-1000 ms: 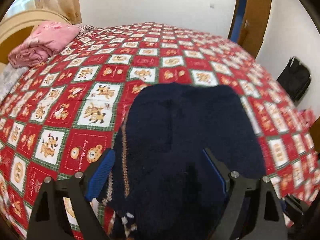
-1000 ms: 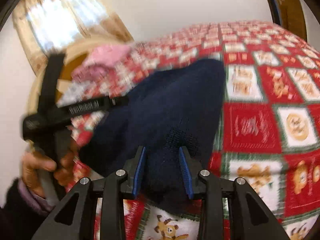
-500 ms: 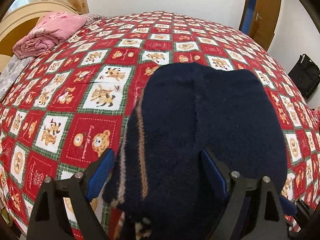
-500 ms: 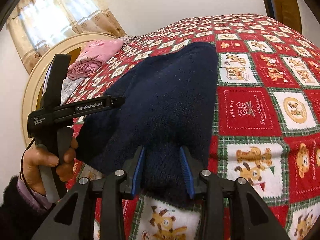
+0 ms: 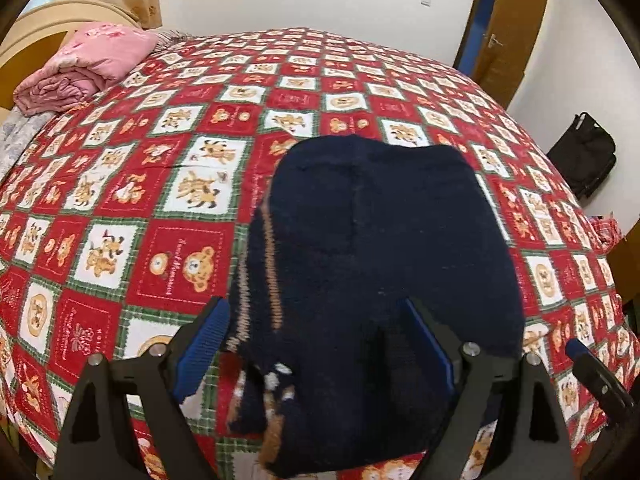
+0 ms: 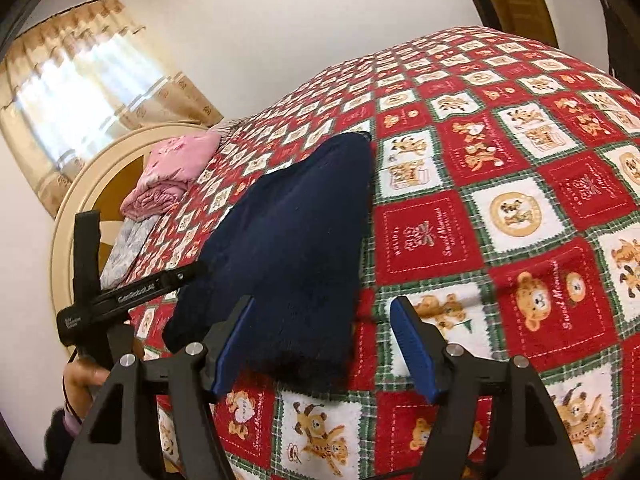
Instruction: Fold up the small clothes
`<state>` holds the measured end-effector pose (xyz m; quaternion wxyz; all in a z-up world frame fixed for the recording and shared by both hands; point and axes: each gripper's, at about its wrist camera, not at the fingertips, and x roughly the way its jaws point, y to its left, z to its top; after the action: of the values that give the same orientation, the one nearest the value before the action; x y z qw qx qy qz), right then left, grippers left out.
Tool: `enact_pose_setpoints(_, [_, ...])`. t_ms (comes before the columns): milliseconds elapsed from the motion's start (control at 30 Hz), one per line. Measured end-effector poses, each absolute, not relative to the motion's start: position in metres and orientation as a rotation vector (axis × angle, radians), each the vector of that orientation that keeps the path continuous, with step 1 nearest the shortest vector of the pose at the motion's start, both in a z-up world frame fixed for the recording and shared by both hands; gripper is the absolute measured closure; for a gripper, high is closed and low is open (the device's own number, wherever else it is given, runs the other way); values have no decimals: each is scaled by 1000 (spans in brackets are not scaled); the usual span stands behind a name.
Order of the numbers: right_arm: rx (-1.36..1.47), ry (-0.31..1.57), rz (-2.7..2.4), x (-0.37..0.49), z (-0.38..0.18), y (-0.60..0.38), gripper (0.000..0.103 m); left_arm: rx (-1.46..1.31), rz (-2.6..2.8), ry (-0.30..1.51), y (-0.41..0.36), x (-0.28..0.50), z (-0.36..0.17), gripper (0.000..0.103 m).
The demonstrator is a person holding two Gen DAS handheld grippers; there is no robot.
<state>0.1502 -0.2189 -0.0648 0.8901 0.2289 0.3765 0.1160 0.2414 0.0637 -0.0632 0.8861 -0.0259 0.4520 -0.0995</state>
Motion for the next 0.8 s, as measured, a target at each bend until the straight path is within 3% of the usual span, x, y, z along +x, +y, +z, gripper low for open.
enact_pose_setpoints(400, [536,823,228,155,-82,-235,33,-20,-239,962,56,240,-72,13])
enact_pose_setpoints(800, [583,852,262,157,-97,-234,33,-77,-273,856,79,275,-51,13])
